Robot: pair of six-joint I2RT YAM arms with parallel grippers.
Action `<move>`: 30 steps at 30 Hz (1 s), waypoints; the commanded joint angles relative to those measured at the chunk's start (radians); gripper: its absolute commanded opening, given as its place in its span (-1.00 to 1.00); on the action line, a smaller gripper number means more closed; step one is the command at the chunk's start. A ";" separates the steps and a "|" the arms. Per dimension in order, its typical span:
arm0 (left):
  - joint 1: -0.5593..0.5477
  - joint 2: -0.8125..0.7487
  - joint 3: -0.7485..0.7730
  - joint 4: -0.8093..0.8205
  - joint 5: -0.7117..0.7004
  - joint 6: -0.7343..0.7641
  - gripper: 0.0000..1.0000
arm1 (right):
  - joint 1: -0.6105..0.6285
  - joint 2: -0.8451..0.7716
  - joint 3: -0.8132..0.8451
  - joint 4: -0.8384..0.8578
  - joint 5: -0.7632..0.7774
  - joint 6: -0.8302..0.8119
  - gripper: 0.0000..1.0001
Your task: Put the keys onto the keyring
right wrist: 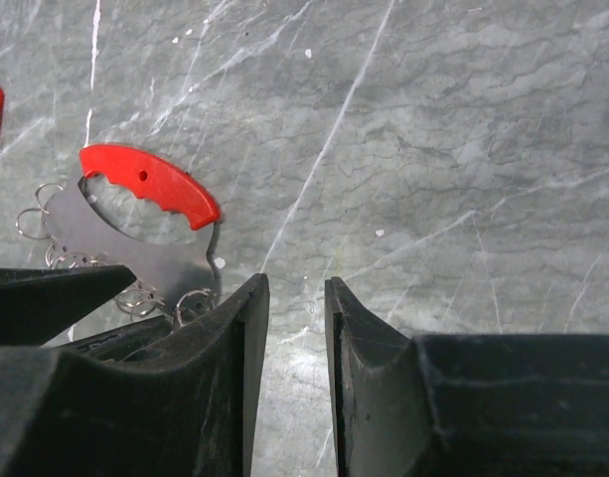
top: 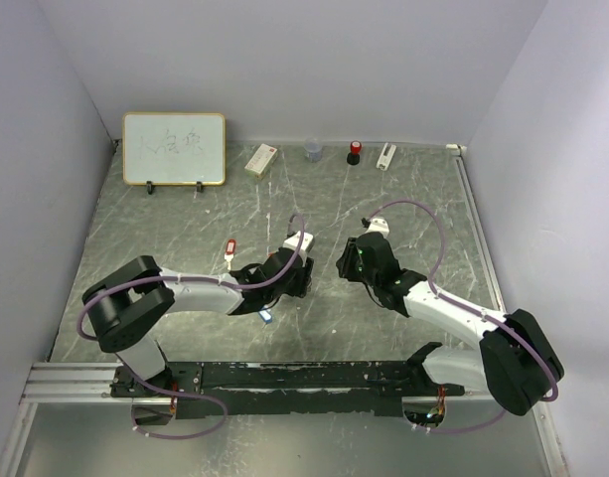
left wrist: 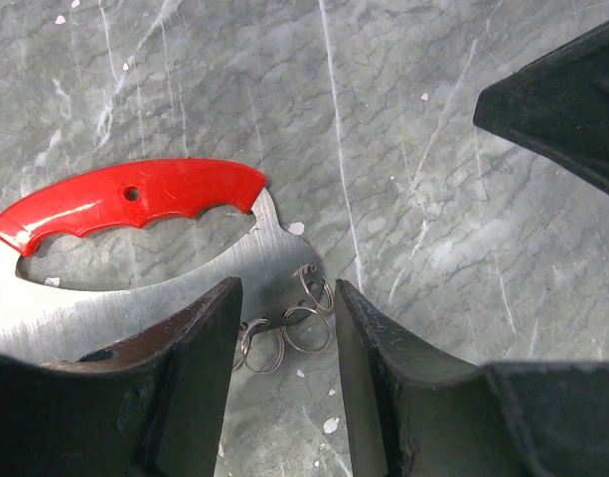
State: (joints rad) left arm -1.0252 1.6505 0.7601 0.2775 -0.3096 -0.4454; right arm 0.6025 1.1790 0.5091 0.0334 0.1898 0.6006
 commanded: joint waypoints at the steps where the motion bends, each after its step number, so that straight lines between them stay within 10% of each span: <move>1: -0.008 0.028 0.029 -0.005 0.013 -0.004 0.06 | -0.013 -0.001 -0.011 0.015 -0.001 -0.012 -0.42; 30: -0.009 0.073 0.039 -0.006 0.075 -0.013 -0.13 | -0.020 0.004 -0.013 0.019 -0.006 -0.013 -0.42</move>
State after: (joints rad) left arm -1.0256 1.7058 0.7738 0.2569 -0.2634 -0.4500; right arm 0.5919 1.1828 0.5091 0.0368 0.1864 0.6003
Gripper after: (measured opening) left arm 0.435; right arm 0.293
